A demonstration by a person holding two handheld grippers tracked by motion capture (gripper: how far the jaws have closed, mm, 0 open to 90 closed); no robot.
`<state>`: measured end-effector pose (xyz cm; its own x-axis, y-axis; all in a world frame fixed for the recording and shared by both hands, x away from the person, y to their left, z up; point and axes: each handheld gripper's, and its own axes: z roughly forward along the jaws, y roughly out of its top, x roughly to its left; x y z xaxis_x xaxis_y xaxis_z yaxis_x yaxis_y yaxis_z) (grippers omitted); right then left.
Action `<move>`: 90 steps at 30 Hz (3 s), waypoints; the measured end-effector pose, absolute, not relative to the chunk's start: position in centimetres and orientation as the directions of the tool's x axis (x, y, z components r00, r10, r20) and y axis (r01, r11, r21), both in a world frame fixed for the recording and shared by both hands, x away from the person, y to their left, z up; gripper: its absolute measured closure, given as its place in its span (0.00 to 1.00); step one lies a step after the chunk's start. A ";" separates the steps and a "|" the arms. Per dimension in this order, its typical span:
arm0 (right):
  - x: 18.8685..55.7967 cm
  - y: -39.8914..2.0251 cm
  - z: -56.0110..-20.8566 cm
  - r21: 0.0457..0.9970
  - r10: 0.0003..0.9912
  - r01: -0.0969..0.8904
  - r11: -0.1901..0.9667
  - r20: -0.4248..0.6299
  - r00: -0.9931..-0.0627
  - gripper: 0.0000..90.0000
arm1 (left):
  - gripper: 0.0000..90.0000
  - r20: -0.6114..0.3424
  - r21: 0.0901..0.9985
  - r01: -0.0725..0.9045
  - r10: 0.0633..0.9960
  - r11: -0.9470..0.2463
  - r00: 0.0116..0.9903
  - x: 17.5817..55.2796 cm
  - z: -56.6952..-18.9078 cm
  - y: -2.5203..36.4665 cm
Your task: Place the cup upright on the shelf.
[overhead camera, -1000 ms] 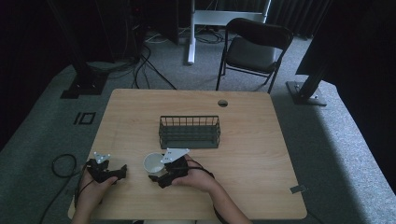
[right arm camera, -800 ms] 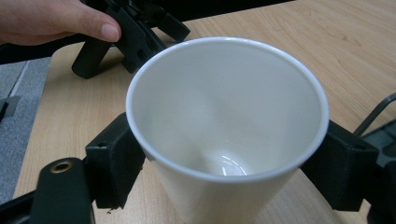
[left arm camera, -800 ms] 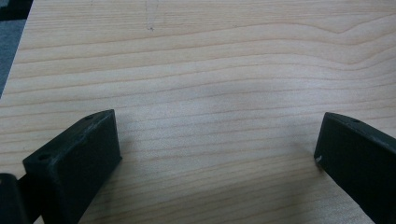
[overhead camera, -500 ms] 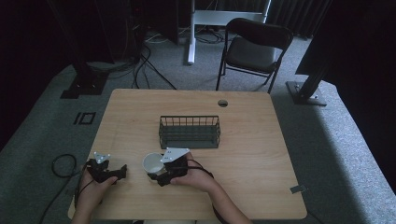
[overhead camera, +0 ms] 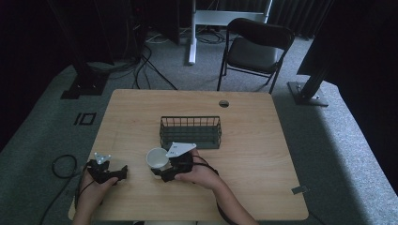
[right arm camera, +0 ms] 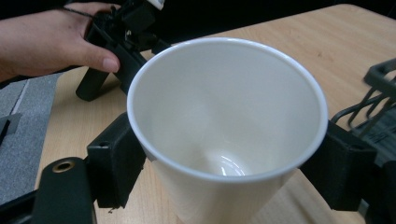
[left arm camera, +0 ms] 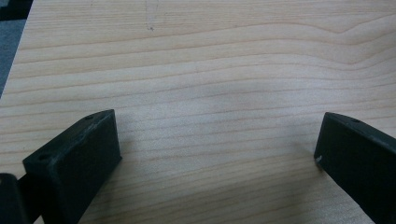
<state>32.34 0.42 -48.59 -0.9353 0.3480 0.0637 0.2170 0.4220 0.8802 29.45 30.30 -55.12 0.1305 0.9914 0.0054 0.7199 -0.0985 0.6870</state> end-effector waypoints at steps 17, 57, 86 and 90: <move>33.3 -1.4 -44.6 0.920 0.394 0.184 0.345 0.035 -0.918 0.23 | 0.00 0.005 0.686 0.721 0.991 -0.099 0.131 29.4 -55.1 30.3; 38.9 -8.1 -40.7 0.940 0.742 0.234 0.250 -0.032 -0.669 0.23 | 0.00 0.005 0.687 0.720 0.991 -0.099 0.131 29.4 -55.1 30.3; 41.3 -10.4 -46.0 0.882 0.844 0.385 0.273 -0.027 -0.536 0.23 | 0.01 0.005 0.687 0.720 0.991 -0.099 0.131 29.4 -55.1 30.3; 41.4 -10.4 -46.4 0.879 0.846 0.391 0.274 -0.027 -0.533 0.23 | 0.00 0.005 0.686 0.720 0.991 -0.099 0.131 29.4 -55.1 30.3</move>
<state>41.43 -10.39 -46.42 -0.5327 0.8459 -0.0267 0.3911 0.2740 0.8786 29.45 30.30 -55.12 0.1308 0.9914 0.0051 0.7205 -0.0986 0.6865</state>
